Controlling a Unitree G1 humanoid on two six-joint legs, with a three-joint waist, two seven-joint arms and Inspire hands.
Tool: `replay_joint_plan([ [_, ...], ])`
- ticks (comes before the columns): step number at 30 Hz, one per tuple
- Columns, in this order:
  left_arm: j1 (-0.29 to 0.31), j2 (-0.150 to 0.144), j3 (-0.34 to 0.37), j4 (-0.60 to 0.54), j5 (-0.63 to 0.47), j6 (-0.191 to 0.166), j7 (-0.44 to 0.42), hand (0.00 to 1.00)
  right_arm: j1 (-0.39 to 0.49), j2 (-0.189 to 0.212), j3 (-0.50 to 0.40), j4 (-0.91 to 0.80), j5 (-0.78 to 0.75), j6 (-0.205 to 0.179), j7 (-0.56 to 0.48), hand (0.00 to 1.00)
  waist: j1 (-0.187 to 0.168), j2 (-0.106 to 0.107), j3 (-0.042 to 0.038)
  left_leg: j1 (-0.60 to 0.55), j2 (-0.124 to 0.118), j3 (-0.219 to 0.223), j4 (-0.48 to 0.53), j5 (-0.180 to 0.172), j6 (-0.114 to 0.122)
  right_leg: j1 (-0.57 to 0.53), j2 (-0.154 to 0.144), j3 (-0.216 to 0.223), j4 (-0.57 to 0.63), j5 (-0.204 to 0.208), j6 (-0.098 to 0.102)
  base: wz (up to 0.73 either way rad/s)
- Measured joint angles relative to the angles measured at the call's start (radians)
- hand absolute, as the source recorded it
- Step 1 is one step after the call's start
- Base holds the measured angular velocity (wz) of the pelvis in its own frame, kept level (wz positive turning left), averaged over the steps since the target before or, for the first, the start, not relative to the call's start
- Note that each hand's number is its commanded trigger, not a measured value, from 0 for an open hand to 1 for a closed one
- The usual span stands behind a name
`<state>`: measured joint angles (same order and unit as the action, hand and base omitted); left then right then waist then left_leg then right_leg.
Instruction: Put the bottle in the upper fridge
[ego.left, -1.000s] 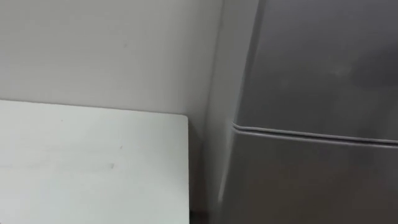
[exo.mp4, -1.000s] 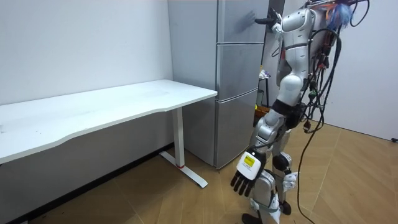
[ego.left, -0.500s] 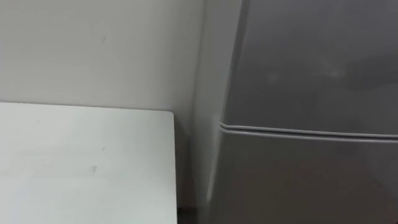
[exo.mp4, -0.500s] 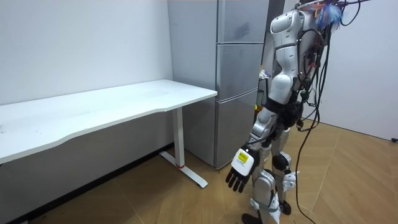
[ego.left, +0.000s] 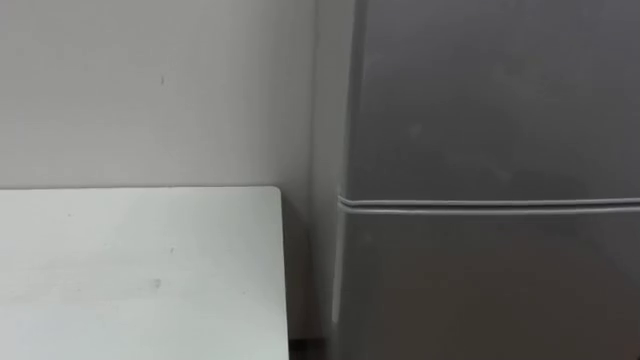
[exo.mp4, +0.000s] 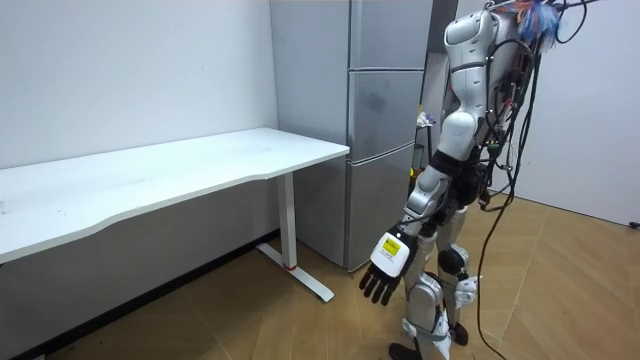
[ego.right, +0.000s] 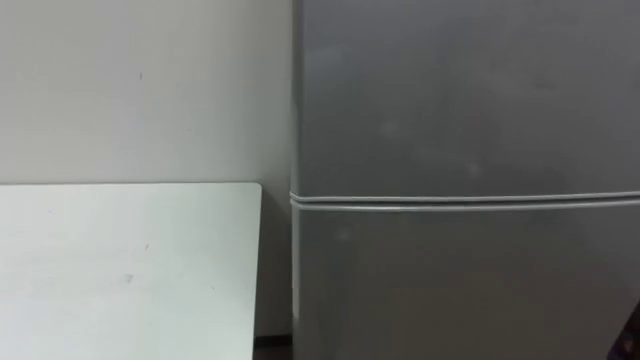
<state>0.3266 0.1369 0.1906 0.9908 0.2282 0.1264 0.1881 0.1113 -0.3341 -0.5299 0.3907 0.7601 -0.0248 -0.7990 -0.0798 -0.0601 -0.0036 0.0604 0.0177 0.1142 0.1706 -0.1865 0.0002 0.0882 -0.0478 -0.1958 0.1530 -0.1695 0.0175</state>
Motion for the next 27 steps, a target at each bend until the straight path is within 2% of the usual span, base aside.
replay_joint_plan([
  [6,-0.002,-0.006,0.000,-0.031,-0.001,-0.014,0.000,0.00,0.019,0.078,0.008,0.187,-0.016,-0.010,0.031,0.00,-0.001,0.000,0.0007,0.004,-0.001,0.001,-0.005,0.000,0.000,0.012,0.000,0.003,-0.003,-0.002,0.001,0.01],
  [12,-0.001,-0.008,-0.003,-0.025,-0.008,-0.026,-0.001,0.00,0.042,0.098,0.069,0.352,-0.027,-0.010,0.062,0.00,-0.001,0.005,0.0029,0.006,-0.004,0.006,-0.006,-0.003,0.001,0.012,-0.002,0.007,-0.004,-0.006,0.003,-0.02],
  [17,0.011,-0.005,-0.006,-0.024,-0.055,-0.027,-0.001,0.00,0.079,0.111,0.112,0.401,-0.060,-0.012,0.065,0.00,0.001,0.017,0.0030,0.006,-0.004,0.006,-0.005,-0.007,0.002,0.006,-0.003,0.007,-0.002,-0.010,0.005,0.01],
  [19,0.010,-0.004,-0.009,-0.024,-0.075,-0.030,-0.003,0.00,0.079,0.113,0.136,0.449,-0.075,-0.018,0.093,0.00,0.002,0.023,0.0048,0.008,-0.004,0.005,-0.006,-0.006,0.002,0.008,-0.003,0.007,-0.002,-0.010,0.005,0.00],
  [23,0.005,-0.009,-0.009,-0.015,-0.080,-0.040,-0.009,0.00,0.072,0.124,0.219,0.570,-0.098,-0.016,0.205,0.00,0.019,0.023,0.0021,0.016,-0.003,0.014,-0.011,-0.007,0.001,0.008,-0.002,0.022,-0.002,-0.010,0.004,-0.07],
  [27,-0.013,-0.009,-0.010,0.012,-0.079,-0.038,-0.028,0.00,0.076,0.138,0.276,0.633,-0.100,0.014,0.357,0.00,0.024,0.022,0.0019,0.016,-0.004,0.014,-0.013,-0.007,0.001,0.009,-0.003,0.016,-0.003,-0.012,0.005,0.00],
])
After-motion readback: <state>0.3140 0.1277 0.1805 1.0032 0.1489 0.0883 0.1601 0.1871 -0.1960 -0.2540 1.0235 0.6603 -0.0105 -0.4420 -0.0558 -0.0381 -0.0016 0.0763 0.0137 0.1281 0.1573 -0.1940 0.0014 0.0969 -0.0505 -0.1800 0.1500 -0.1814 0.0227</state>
